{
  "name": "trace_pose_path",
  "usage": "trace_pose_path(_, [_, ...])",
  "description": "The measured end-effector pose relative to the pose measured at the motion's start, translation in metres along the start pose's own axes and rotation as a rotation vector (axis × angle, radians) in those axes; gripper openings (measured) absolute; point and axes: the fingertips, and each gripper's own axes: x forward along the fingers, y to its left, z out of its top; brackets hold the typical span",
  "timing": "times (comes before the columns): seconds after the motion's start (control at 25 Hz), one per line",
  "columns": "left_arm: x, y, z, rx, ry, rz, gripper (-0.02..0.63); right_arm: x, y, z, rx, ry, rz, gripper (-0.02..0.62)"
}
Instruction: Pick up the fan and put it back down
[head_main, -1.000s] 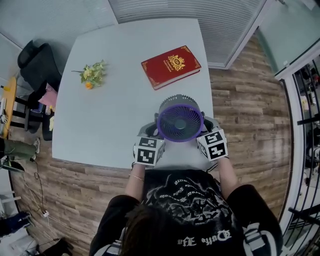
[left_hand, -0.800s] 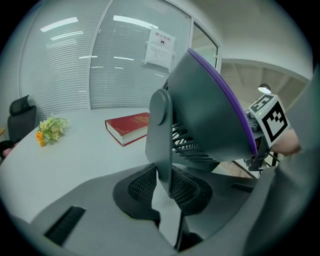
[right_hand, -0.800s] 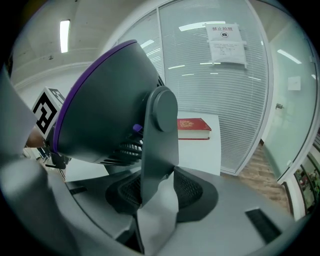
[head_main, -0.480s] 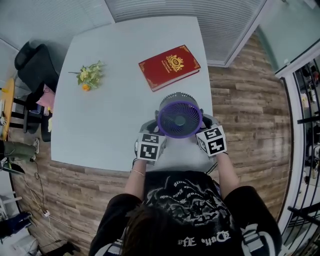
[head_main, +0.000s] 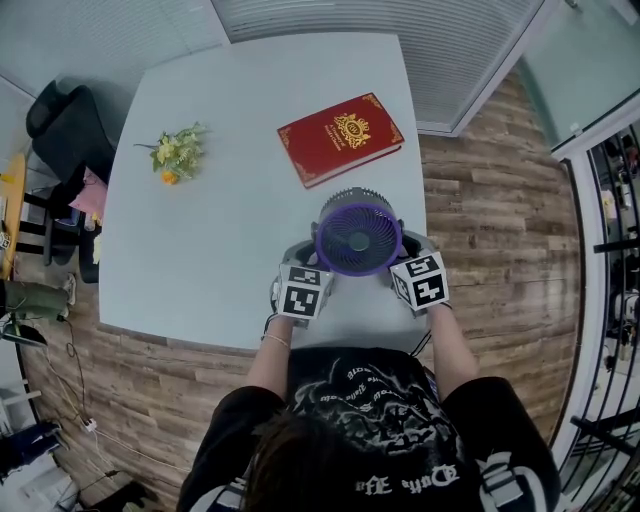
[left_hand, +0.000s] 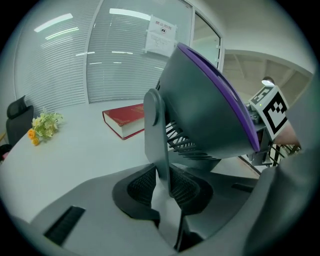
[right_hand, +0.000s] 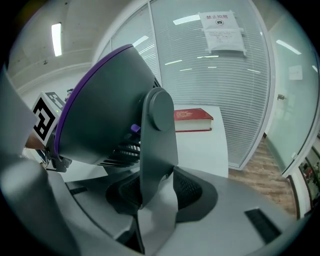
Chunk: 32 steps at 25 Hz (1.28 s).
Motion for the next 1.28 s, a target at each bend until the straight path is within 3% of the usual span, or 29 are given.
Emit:
trace_pose_path(0.52, [0.022, 0.003, 0.001, 0.009, 0.005, -0.029, 0.074, 0.018, -0.014, -0.007, 0.016, 0.016, -0.002, 0.149])
trace_pose_path(1.28, [0.023, 0.000, -0.008, 0.133, -0.007, -0.039, 0.103, 0.016, -0.009, -0.011, -0.067, -0.015, 0.050, 0.190])
